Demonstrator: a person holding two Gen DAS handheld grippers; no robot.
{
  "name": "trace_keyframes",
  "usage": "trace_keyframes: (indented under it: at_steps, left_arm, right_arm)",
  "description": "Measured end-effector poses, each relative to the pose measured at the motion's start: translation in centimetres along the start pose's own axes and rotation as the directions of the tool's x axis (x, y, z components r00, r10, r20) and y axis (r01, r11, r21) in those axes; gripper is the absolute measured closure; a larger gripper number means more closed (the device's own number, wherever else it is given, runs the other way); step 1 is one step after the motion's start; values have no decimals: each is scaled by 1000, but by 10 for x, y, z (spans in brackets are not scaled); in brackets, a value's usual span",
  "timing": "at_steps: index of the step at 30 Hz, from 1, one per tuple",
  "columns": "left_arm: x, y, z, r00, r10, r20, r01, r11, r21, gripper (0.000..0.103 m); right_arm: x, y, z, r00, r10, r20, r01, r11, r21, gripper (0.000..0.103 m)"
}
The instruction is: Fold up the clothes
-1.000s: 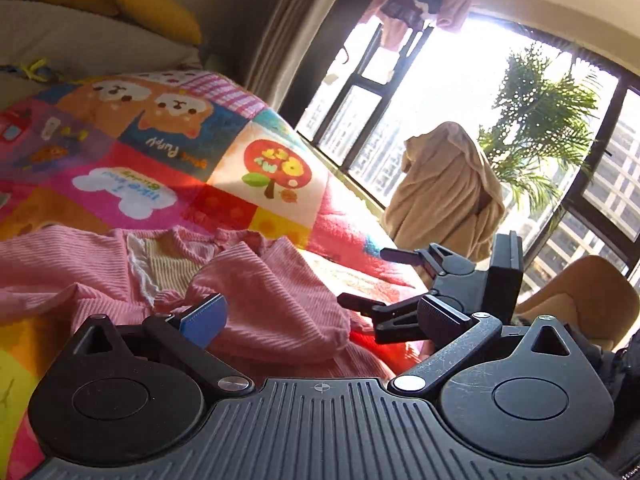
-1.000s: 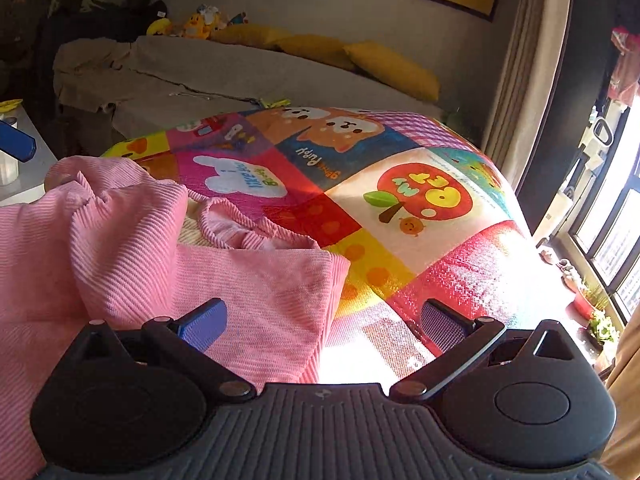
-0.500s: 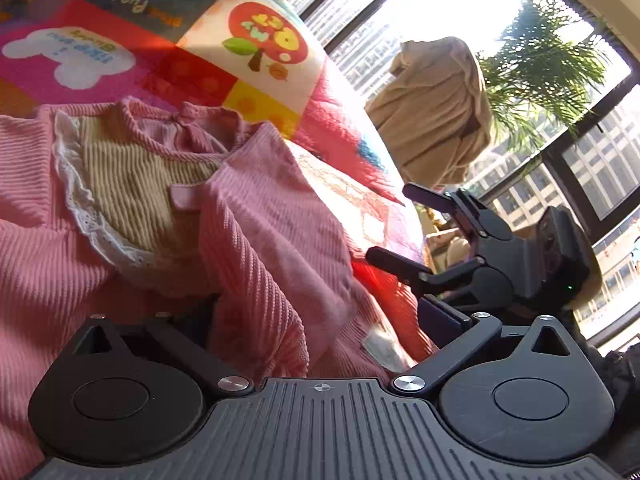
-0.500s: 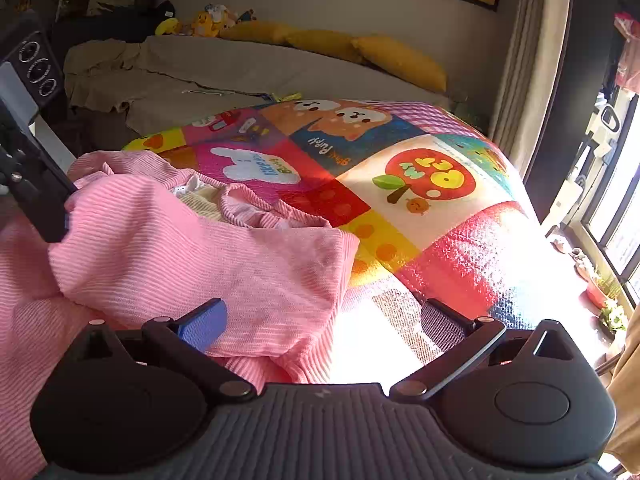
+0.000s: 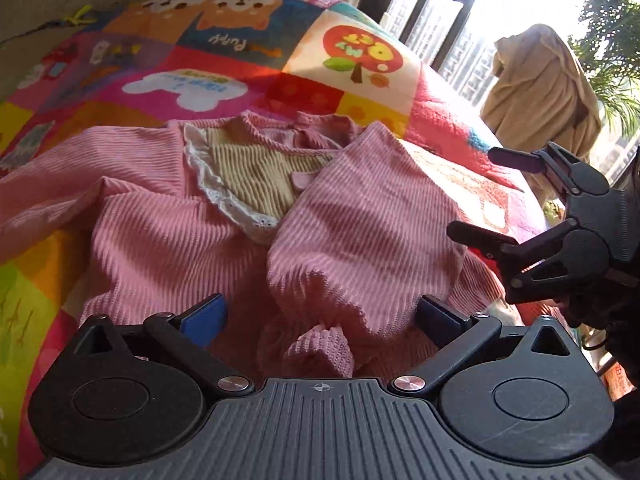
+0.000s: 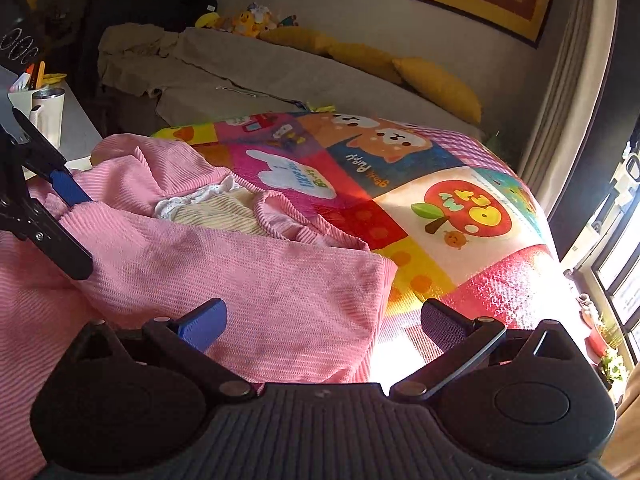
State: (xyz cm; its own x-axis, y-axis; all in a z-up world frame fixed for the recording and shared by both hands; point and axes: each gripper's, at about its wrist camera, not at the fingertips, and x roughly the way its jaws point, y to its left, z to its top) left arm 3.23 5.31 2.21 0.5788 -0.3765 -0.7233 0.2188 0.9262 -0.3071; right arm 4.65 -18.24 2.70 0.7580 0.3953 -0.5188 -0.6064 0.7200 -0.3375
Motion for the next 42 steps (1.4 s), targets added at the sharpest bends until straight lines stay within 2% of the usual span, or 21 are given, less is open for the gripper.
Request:
trace_keyframes:
  at_steps: [2,3,5,6,10,12,17,19,21,22,26,27,30,32,33,34,35,36,37,39,42]
  left_arm:
    - [5,-1,-2,1000,5,2,-5,1000,-22,5]
    - [4,-3,-2,1000,-3,5,3,1000,-16,26]
    - [3,-7,-1,999,-34,2,34,999,-17,57]
    - [1,-10,0,999,-39,6,39,999,-11,63]
    - [-6,-23,15,999,-28,42,26,998,52,74]
    - [-11,-29,35,997,-24,80,17,996,83,77]
    - [-12,-44,93,980,9,199,-47,981,188,83]
    - [-9,-49,114,969,27,246,-84,971,224,85]
    - [-4,-50,125,962,38,272,-110,961,253,86]
    - [-1,-47,126,961,41,274,-115,959,261,86]
    - [12,-38,132,958,51,283,-137,946,292,89]
    - [16,-35,133,958,56,282,-142,944,298,89]
    - [36,-1,112,976,126,177,-169,952,255,89]
    - [45,21,99,985,126,116,-148,966,214,89]
    - [42,34,95,991,71,110,-89,982,169,87]
    - [39,46,92,994,15,108,-29,992,124,84]
    - [36,53,92,992,-44,114,35,996,82,66]
    - [32,58,92,988,-98,123,92,995,48,39]
    - [32,58,93,982,-129,136,128,992,21,30]
    - [40,52,98,976,-170,134,176,984,-30,18]
    - [67,48,108,982,-164,97,181,961,-210,9]
  right_arm:
    - [-8,-4,-6,1000,-29,-4,29,999,-16,0]
    - [-12,-6,-9,999,-45,-8,44,999,-24,0]
    - [-15,-9,-15,998,-56,-19,55,998,-42,0]
    - [-16,-10,-17,998,-50,-25,49,997,-52,0]
    - [-10,7,-14,999,28,-26,-32,991,-133,0]
    - [1,24,-7,1000,23,-17,-26,979,-203,0]
    - [50,18,13,985,-172,-21,167,972,-165,0]
    - [60,5,17,937,-350,-8,345,927,-144,0]
    - [60,0,13,842,-535,69,538,825,-174,0]
    - [59,-4,11,804,-587,92,593,786,-174,0]
    - [40,-27,6,917,-398,6,398,916,-42,0]
    - [35,-33,5,938,-346,-11,346,938,-6,0]
    - [20,-51,2,983,-178,-49,182,977,107,0]
    - [11,-63,-1,996,-61,-62,72,980,185,0]
    - [7,-67,-2,998,-19,-66,33,976,215,0]
    - [9,-68,-2,997,-28,-69,42,974,222,0]
    - [10,-70,-3,997,-36,-72,52,972,228,0]
    - [11,-71,-3,996,-45,-75,62,970,234,0]
    - [12,-72,-4,995,-54,-78,71,968,241,0]
    - [15,-74,-5,994,-71,-85,90,963,253,0]
    - [18,-77,-6,991,-96,-95,119,955,271,0]
